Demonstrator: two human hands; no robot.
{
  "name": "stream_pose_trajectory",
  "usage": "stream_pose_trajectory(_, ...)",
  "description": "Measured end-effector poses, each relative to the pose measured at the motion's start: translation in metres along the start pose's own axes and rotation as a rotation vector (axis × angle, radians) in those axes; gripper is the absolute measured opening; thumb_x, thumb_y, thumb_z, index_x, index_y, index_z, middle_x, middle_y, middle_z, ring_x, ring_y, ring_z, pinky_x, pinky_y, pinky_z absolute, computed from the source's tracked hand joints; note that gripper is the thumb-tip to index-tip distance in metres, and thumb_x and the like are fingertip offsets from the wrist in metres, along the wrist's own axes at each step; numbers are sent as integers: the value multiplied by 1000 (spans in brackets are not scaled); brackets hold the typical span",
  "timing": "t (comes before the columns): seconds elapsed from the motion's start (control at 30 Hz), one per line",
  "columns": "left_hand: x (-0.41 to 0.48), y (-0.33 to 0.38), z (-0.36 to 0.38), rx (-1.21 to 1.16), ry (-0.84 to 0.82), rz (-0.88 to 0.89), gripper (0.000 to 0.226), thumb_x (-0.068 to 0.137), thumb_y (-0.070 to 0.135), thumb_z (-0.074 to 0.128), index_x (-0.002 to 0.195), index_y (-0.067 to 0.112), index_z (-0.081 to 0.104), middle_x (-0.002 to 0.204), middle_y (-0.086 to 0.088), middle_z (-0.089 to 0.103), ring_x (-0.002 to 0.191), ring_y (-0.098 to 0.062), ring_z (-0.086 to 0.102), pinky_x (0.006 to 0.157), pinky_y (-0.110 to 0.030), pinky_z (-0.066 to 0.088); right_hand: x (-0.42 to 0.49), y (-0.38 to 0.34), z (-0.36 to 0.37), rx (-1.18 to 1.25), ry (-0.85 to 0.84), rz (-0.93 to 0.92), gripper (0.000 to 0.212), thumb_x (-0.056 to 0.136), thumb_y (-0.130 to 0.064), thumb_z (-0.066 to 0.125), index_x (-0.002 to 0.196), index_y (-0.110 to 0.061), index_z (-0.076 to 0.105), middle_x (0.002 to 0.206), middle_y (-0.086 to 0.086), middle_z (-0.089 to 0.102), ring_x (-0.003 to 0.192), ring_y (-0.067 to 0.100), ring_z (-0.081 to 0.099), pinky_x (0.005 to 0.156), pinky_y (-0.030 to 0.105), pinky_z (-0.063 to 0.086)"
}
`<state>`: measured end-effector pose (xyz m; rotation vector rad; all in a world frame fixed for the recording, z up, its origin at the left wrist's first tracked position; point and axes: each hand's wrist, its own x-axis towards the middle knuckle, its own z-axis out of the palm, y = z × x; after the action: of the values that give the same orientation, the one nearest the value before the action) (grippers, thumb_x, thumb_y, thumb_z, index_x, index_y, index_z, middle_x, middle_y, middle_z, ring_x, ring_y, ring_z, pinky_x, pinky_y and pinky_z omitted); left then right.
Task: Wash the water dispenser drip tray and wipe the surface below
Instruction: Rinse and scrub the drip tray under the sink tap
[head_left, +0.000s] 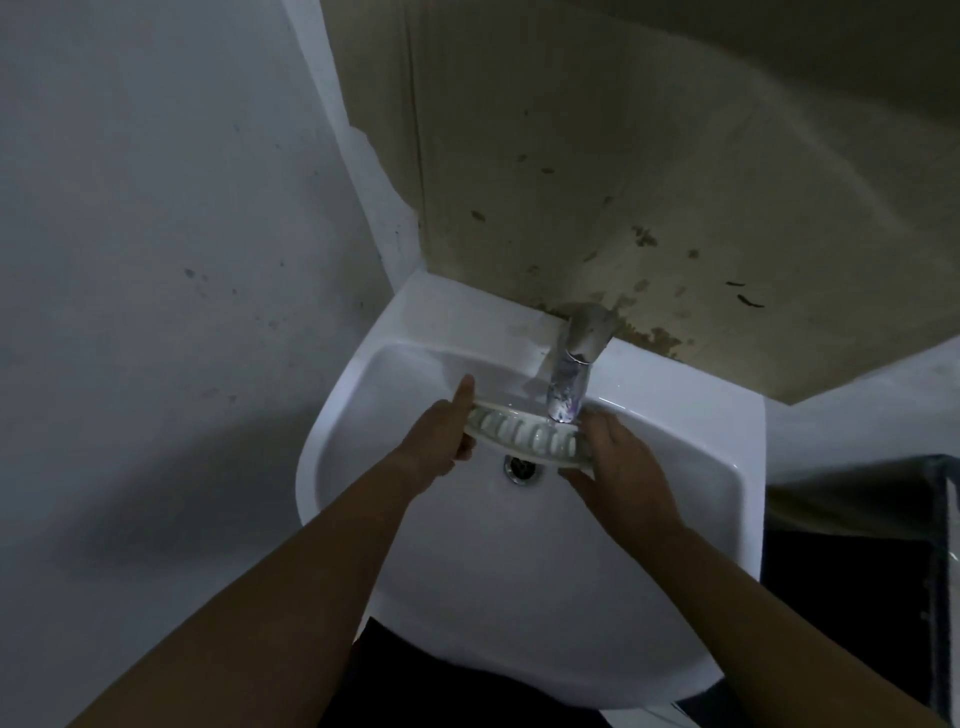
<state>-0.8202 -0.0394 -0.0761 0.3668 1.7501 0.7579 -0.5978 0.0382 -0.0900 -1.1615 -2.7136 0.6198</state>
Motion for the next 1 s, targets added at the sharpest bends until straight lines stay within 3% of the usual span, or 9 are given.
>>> stream_pose_trajectory(0.07,3,0,-7,-47,7,2,50,93,63,39,97,16,54,80,-3,53,68,-14,53,57,-26,34,1,1,2,47,-7,-25,57,73,-25,82,120,-14,52,120,9,60,101,30,60,79,35,49)
stream_pose_trajectory(0.23,-1,-5,-11,-96,-7,0,39,96,47,49,109,11,53,92,-3,54,82,-17,59,62,-27,41,7,8,6,103,-52,5,51,82,-36,75,124,-14,56,124,6,59,112,27,55,90,35,46)
stream_pose_trajectory(0.33,0,-6,-15,-77,61,16,48,92,50,55,112,7,54,88,-4,59,73,-14,64,52,-21,40,11,9,2,153,-89,-18,49,83,-43,70,124,-18,58,123,2,60,112,24,55,92,33,46)
stream_pose_trajectory(0.43,-4,-5,-15,-60,83,66,49,91,48,59,114,4,54,90,-9,62,69,-14,64,40,-12,39,13,10,-5,238,-139,40,51,80,-42,75,126,-23,60,117,-3,64,105,16,59,83,23,41)
stream_pose_trajectory(0.5,-8,-3,-14,-63,74,99,44,93,42,60,114,4,54,92,-11,62,71,-16,63,39,-10,39,15,12,-8,246,-213,83,52,73,-47,78,118,-24,65,109,-4,67,97,14,64,78,25,47)
stream_pose_trajectory(0.6,-12,-2,-16,-43,-21,87,29,95,32,60,116,13,54,99,-8,65,79,-16,66,51,-15,46,19,17,-6,173,-279,83,52,61,-44,88,98,-15,66,97,1,61,86,19,57,70,31,44)
stream_pose_trajectory(0.7,-11,-7,-18,-87,-97,11,31,94,11,57,122,18,48,115,-12,63,90,-20,70,70,-28,53,18,19,-3,164,-297,119,43,63,-31,89,89,-19,57,95,0,52,82,18,51,61,28,32)
stream_pose_trajectory(0.9,-13,-4,-4,-344,-60,2,51,91,10,64,134,17,39,126,-17,50,103,-27,63,80,-30,56,13,12,-2,39,-149,-32,58,48,-36,89,75,-32,39,99,-2,57,85,26,58,68,34,48)
stream_pose_trajectory(1.0,-11,-2,5,-585,6,-15,52,92,2,61,137,12,38,131,-19,45,115,-32,58,83,-33,56,8,11,-5,80,-137,-33,57,54,-32,90,79,-32,38,97,-6,54,81,22,56,63,33,45)
